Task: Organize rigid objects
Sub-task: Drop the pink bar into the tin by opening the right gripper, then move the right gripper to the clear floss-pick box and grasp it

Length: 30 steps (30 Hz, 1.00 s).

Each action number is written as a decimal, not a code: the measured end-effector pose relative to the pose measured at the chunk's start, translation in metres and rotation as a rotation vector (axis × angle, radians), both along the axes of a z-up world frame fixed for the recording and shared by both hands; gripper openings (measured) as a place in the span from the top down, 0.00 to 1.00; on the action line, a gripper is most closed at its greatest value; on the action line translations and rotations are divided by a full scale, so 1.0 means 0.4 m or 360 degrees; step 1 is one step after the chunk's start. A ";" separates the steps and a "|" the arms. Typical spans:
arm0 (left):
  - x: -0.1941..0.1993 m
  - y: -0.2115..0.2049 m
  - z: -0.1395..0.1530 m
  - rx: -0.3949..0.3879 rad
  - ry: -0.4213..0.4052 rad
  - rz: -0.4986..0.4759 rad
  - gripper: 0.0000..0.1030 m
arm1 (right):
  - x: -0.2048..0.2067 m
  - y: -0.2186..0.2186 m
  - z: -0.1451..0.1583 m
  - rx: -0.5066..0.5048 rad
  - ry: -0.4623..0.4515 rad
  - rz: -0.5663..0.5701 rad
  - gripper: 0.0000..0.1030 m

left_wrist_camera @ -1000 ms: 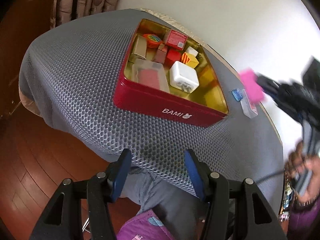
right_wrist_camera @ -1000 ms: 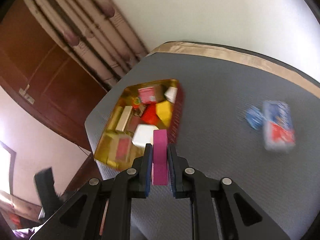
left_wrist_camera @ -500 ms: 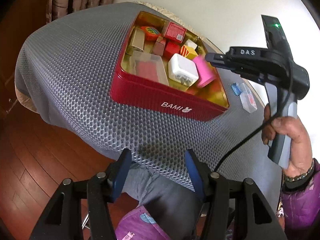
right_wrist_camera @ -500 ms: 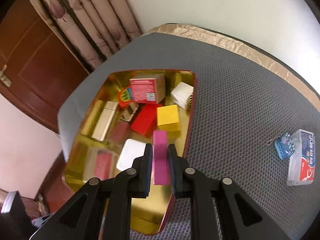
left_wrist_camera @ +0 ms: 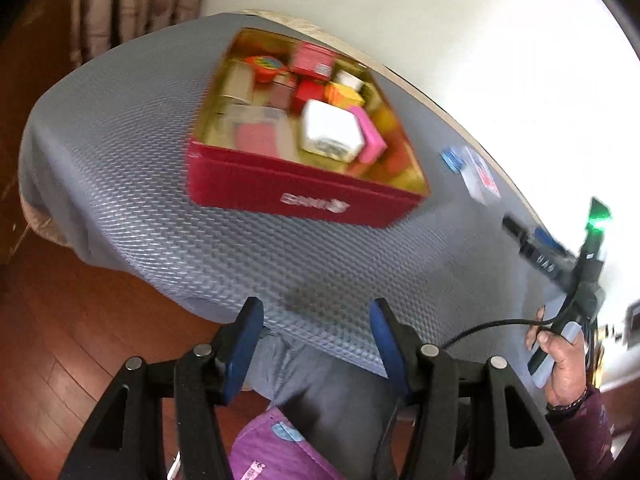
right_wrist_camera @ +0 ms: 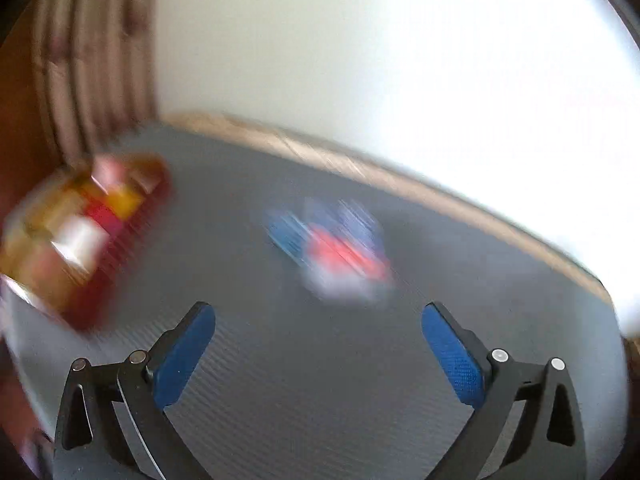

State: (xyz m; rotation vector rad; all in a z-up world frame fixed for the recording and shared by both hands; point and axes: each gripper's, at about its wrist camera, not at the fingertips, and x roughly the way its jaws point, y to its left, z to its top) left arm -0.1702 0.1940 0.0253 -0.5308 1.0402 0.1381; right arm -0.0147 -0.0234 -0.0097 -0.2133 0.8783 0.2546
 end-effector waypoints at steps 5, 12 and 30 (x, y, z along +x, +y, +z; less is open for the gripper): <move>0.020 -0.097 -0.010 0.0121 0.0030 -0.0187 0.45 | 0.042 -0.185 -0.059 0.0256 0.0302 -0.0204 0.00; 0.057 -0.172 -0.009 0.0104 0.0044 -0.0275 0.45 | 0.162 -0.054 0.031 0.0276 0.0216 0.0002 0.00; 0.207 -0.185 -0.021 0.0068 0.0145 -0.0318 0.45 | 0.275 0.008 -0.028 0.0250 0.0285 0.0156 0.42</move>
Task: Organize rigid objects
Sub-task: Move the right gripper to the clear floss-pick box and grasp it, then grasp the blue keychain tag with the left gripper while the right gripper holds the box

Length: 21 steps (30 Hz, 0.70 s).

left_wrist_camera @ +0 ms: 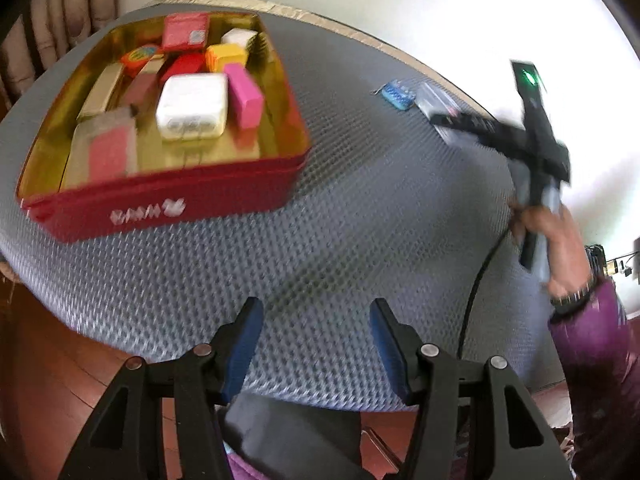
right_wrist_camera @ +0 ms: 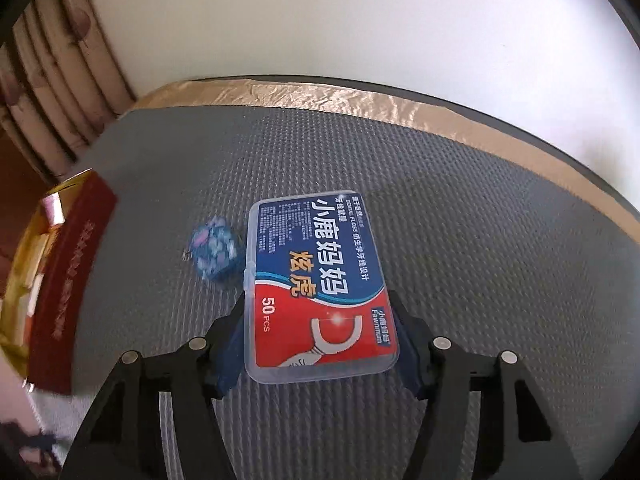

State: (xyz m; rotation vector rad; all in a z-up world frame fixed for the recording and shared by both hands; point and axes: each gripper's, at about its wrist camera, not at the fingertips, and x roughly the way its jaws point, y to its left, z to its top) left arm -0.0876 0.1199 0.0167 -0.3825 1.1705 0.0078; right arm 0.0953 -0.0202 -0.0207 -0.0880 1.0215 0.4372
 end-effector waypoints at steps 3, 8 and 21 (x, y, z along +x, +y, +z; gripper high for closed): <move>0.052 -0.021 0.022 0.0007 -0.0043 -0.0057 0.45 | -0.054 -0.092 0.000 -0.0049 -0.0041 -0.0045 0.42; 0.189 -0.068 0.051 -0.0023 -0.0117 -0.0151 0.45 | -0.159 -0.274 -0.009 -0.0167 -0.0154 -0.0207 0.42; 0.600 -0.078 -0.020 -0.0308 0.0076 0.0187 0.42 | -0.179 -0.388 -0.015 0.0035 -0.0139 -0.0304 0.36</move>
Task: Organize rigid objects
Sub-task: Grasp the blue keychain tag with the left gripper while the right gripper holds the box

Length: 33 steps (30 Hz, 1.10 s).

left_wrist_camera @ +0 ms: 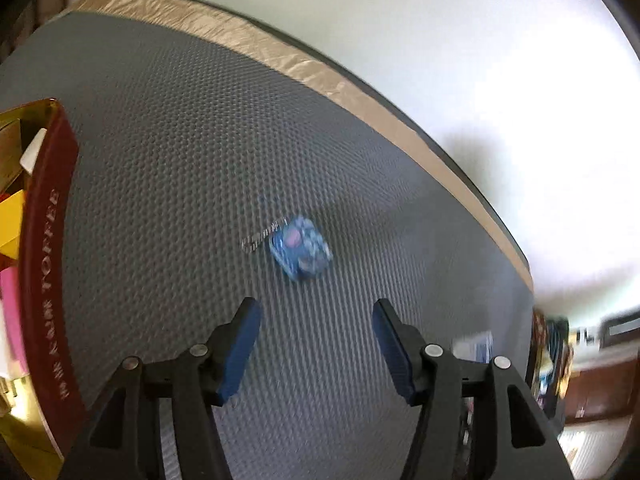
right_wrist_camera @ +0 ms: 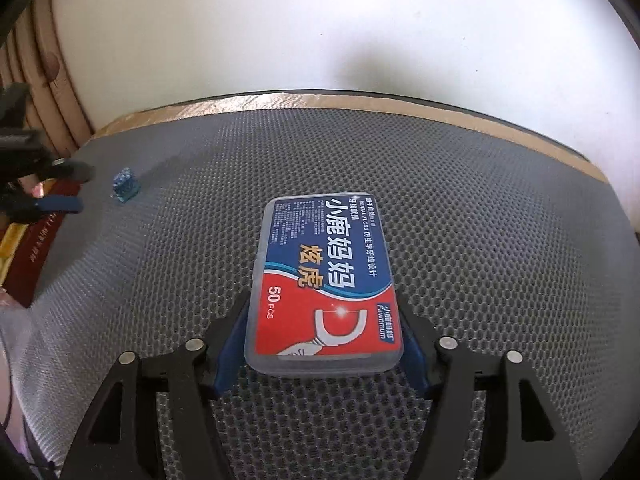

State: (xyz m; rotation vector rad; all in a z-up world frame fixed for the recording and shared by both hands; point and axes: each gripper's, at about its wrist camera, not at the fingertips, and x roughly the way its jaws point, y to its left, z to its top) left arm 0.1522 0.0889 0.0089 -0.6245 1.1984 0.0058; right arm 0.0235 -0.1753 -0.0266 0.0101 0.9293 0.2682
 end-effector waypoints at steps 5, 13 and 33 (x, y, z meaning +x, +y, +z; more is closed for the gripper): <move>0.072 -0.016 -0.022 0.0075 0.0079 0.0062 0.42 | 0.000 -0.030 0.006 0.0060 0.0002 0.0019 0.34; 0.129 -0.012 -0.066 0.0163 0.0167 0.0131 0.42 | -0.002 -0.035 0.009 0.0113 0.0007 0.0052 0.29; -0.012 -0.058 -0.019 0.0178 0.0015 -0.0089 0.63 | 0.015 -0.014 0.003 0.0107 0.0032 0.0078 0.21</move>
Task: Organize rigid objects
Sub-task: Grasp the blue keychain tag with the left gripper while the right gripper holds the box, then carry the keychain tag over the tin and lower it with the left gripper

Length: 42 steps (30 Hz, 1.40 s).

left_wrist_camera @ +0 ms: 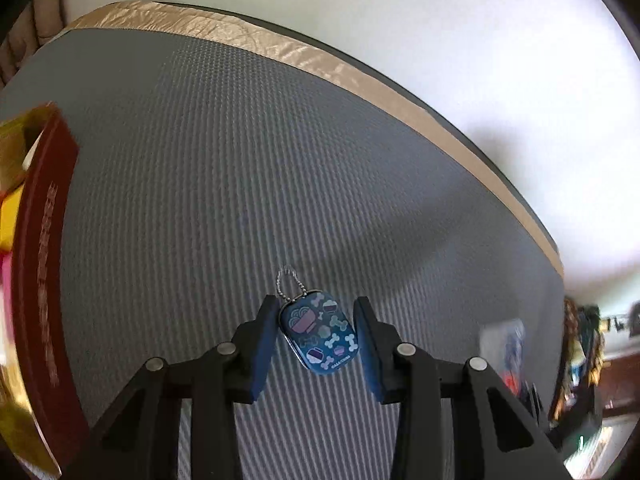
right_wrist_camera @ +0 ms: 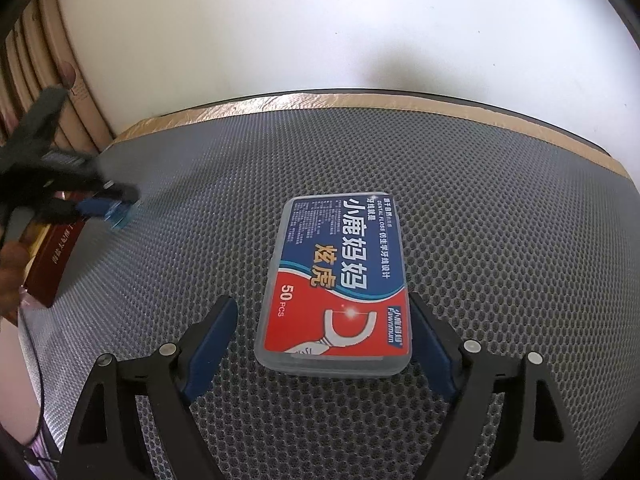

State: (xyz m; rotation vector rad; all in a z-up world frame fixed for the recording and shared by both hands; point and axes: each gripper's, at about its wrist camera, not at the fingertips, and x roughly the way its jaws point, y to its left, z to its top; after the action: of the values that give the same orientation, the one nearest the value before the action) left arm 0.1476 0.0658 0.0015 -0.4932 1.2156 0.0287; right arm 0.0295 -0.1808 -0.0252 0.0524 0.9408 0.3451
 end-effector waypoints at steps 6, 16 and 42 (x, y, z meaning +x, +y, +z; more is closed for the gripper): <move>-0.142 -0.029 0.035 -0.0095 -0.0023 -0.0054 0.62 | 0.002 -0.003 0.003 -0.0015 0.0003 -0.0001 0.21; -0.334 0.035 0.114 -0.0152 -0.0090 -0.0067 0.62 | 0.012 -0.016 0.011 -0.0035 0.0048 -0.0033 0.41; -0.391 0.532 0.169 0.0173 -0.0106 0.0383 0.62 | -0.063 0.046 0.073 0.0445 0.0258 0.0023 0.42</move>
State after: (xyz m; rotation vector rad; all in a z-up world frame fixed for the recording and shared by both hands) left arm -0.0087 0.2787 0.0690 -0.5388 1.0779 0.2801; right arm 0.0042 -0.1623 0.0040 0.3335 1.0483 0.4894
